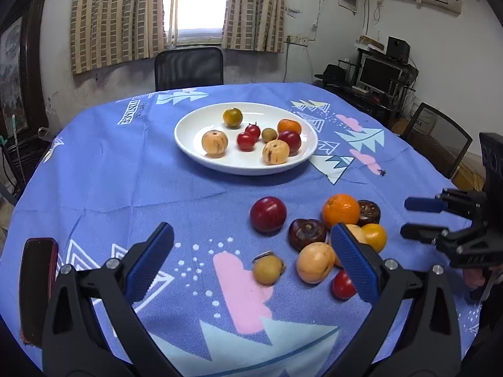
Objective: Organize fruits
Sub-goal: 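Carry the yellow fruit and cherry tomato to the white plate and release both, then grasp the large orange fruit with the right tool while the left tool grasps a small yellow fruit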
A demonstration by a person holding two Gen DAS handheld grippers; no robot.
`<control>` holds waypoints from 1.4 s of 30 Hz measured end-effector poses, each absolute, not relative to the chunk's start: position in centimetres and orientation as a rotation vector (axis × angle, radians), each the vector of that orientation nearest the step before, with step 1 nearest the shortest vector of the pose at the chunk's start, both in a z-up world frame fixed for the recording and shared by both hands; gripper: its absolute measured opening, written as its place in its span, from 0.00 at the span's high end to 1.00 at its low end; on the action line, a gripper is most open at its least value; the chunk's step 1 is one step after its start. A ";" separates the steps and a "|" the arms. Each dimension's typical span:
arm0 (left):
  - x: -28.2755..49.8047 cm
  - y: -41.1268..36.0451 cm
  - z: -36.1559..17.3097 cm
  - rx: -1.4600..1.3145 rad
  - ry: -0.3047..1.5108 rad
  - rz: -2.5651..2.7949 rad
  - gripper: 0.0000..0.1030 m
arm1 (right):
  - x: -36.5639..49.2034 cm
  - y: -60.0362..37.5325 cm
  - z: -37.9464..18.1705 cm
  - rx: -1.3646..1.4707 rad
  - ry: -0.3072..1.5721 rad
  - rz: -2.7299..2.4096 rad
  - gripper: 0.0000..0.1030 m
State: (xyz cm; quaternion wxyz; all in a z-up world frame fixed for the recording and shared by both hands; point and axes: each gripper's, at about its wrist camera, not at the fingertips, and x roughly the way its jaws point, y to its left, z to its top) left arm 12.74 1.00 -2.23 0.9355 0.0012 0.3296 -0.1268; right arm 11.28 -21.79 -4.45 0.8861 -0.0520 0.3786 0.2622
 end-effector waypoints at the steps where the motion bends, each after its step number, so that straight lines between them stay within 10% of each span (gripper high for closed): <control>1: 12.7 1.1 -2.2 -0.006 0.673 -0.251 0.02 | 11.3 -21.5 -4.8 -0.114 0.794 0.552 0.52; 42: 13.7 2.0 -4.5 0.084 0.739 -0.217 0.02 | 13.1 -25.9 -5.9 0.229 0.850 0.585 0.63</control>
